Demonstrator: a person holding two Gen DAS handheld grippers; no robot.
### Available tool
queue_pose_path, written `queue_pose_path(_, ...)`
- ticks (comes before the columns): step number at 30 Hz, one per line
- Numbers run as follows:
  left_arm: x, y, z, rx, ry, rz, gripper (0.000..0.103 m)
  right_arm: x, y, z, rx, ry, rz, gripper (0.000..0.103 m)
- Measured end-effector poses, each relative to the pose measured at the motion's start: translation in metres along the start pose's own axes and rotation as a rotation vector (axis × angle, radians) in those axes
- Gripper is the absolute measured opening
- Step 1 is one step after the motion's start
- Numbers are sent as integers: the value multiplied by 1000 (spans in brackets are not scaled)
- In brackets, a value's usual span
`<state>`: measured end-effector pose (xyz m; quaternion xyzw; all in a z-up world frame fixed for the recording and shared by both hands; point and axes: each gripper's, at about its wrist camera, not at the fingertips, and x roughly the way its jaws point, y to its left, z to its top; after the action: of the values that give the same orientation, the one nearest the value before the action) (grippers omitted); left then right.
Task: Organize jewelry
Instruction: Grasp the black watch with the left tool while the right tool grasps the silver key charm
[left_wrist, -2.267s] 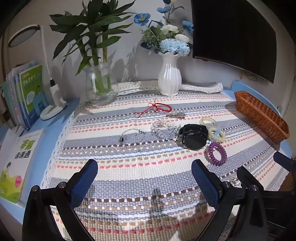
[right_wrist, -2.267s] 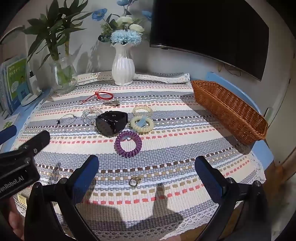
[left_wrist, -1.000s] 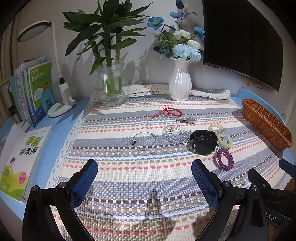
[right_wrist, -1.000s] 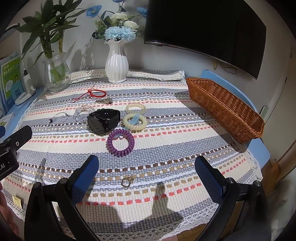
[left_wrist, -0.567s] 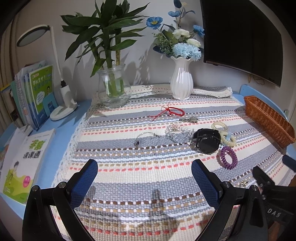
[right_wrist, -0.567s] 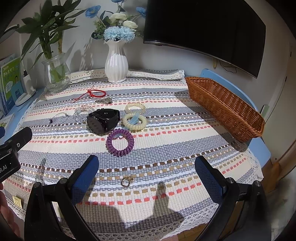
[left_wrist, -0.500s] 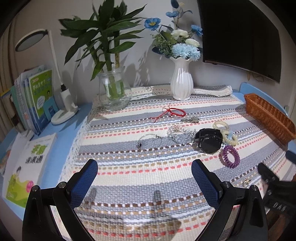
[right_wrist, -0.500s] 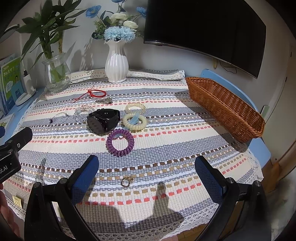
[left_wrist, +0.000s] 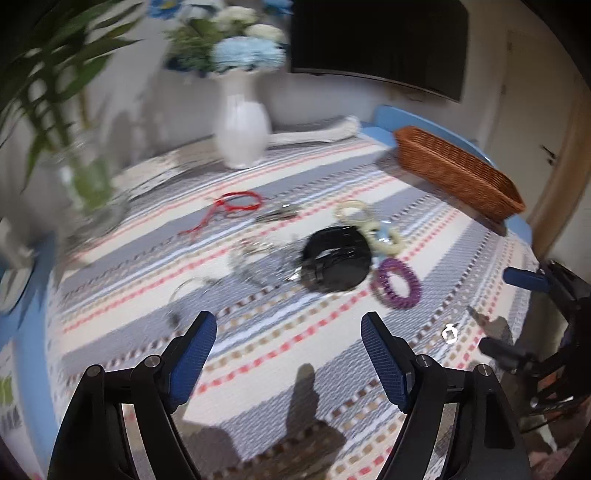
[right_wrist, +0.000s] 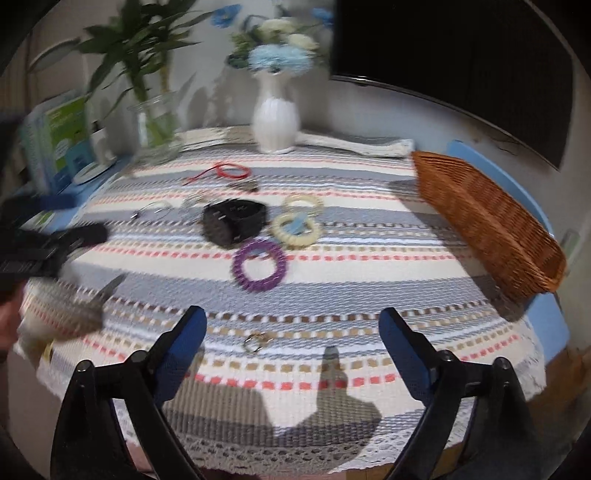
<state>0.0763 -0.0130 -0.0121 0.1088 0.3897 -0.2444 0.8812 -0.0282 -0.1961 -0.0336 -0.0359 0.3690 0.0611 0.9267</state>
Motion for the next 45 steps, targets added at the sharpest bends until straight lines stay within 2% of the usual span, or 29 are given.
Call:
queue_pose_path(5,21,-28,19,248,-17,-18,81,2,0,-11,-79,6,38,89)
queue_pose_path(7,29,-33,26,338,-28,-35,81,5,-4,-14,-84,27,70,79)
queue_pose_path(8,33,-34,29,370,-28,-44,80,7,-7,-15,-82,39,86,74)
queue_pose_path(9,36,-34,32,396,-28,-60,79,9,-10,-16,-77,52,97,65)
queue_pose_path(13,48,-31,41,452,-10,-120,72,20,-20,-20,-42,91,142,61)
queue_pose_path(14,53,-31,42,462,-2,-133,64,23,-22,-20,-31,97,160,60)
queue_pose_path(15,55,-31,42,463,3,-140,57,25,-23,-19,-20,103,177,59)
queue_pose_path(16,59,-30,42,460,13,-148,55,27,-22,-17,-16,105,187,57)
queue_pose_path(18,64,-27,42,452,22,-159,55,31,-17,-13,-16,111,225,54)
queue_pose_path(23,69,-27,44,450,11,-218,55,43,-6,-12,-31,139,243,48)
queue_pose_path(25,71,-28,43,449,12,-229,55,43,-4,-11,-39,133,243,35)
queue_pose_path(26,73,-29,43,450,13,-228,55,44,-5,-11,-29,133,255,32)
queue_pose_path(28,75,-31,42,452,15,-241,46,44,-4,-11,-21,137,259,23)
queue_pose_path(29,74,-33,41,454,17,-256,36,46,-2,-10,-28,135,251,21)
queue_pose_path(31,71,-37,39,469,4,-244,31,45,0,-11,-39,129,242,14)
queue_pose_path(34,68,-40,38,477,-6,-225,22,43,-1,-12,-31,123,236,14)
queue_pose_path(37,68,-35,44,424,0,-235,16,44,-4,-11,-21,115,232,14)
queue_pose_path(41,60,-32,50,384,-32,-240,0,39,-12,-6,-1,86,221,14)
queue_pose_path(43,55,-31,56,368,-46,-260,0,35,-19,-3,16,70,218,14)
queue_pose_path(45,57,-32,58,374,-8,-277,3,33,-27,1,31,57,212,14)
